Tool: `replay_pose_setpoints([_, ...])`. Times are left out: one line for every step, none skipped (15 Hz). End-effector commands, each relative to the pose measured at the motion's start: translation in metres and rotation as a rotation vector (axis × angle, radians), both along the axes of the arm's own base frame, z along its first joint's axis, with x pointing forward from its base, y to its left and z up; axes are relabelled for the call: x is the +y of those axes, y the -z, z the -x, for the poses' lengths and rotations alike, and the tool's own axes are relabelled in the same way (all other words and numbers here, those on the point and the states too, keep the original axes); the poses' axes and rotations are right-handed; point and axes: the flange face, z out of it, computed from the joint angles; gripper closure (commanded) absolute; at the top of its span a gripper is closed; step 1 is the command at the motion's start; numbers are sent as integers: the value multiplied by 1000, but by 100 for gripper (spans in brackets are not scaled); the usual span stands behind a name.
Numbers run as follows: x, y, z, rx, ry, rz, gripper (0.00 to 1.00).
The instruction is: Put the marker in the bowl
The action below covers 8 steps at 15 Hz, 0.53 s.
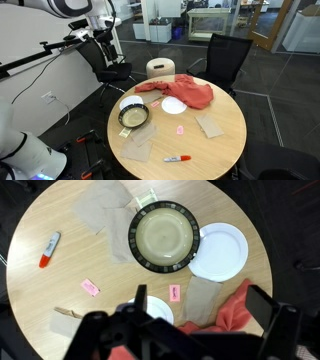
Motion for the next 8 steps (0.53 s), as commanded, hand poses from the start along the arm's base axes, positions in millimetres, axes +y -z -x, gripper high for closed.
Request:
replay_pose_setpoints([-15, -2, -2, -10, 38, -2, 0])
replay_pose_setpoints([-25, -2, -2, -16, 61, -1, 0])
replay_pose_setpoints([-38, -2, -1, -21, 89, -3, 0])
replay_pose_setpoints([-51, -2, -2, -22, 119, -4, 0])
replay_pose_setpoints([-68, -1, -1, -25, 153, -11, 0])
replay_pose_setpoints([-83, 0, 0, -26, 188, -15, 0])
replay_pose_setpoints([-99, 3, 1, -29, 222, -24, 0])
replay_pose_setpoints([-118, 7, 3, -39, 257, -34, 0])
